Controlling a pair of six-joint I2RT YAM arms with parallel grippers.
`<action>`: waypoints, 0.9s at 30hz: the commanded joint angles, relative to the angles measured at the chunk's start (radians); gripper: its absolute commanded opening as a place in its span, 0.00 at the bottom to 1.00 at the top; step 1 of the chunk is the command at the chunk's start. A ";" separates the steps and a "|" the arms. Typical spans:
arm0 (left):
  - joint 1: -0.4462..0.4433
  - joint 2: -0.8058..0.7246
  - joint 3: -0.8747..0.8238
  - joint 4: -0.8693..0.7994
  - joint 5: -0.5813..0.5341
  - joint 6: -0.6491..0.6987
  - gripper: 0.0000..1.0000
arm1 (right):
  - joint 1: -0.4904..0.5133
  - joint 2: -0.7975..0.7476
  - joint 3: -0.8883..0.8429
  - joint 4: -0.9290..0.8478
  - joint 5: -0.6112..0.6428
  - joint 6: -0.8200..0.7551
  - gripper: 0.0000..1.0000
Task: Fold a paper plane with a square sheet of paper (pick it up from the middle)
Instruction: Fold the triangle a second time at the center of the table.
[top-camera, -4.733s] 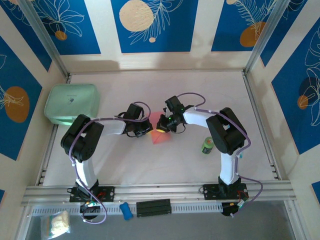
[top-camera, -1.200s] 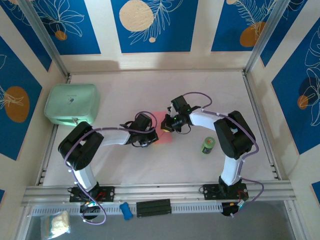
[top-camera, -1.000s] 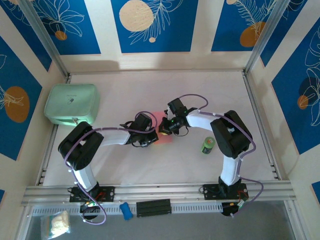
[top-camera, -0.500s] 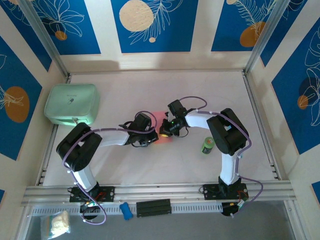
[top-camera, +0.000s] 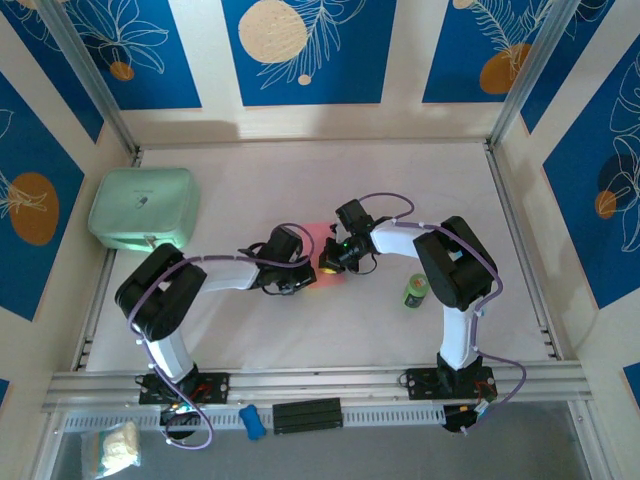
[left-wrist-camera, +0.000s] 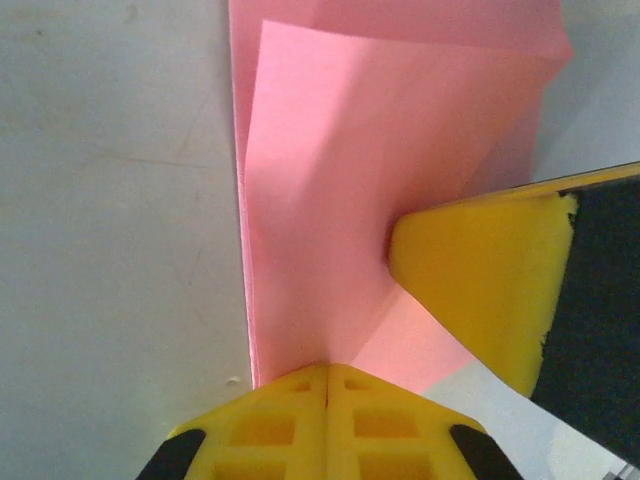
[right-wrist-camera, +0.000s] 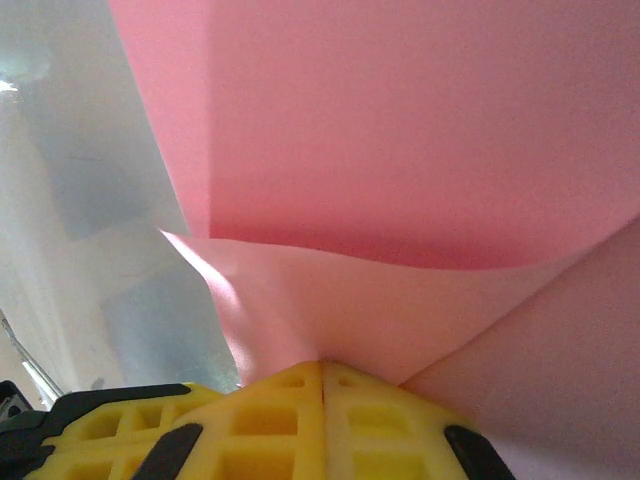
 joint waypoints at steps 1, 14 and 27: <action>-0.003 0.018 -0.011 -0.167 0.050 0.081 0.04 | -0.007 0.042 -0.009 -0.034 0.040 -0.007 0.02; -0.001 -0.154 0.038 -0.442 -0.051 0.250 0.02 | -0.013 0.052 -0.003 -0.047 0.049 0.001 0.02; -0.001 -0.033 0.064 -0.075 -0.059 0.050 0.01 | -0.011 0.050 0.000 -0.026 0.027 0.022 0.01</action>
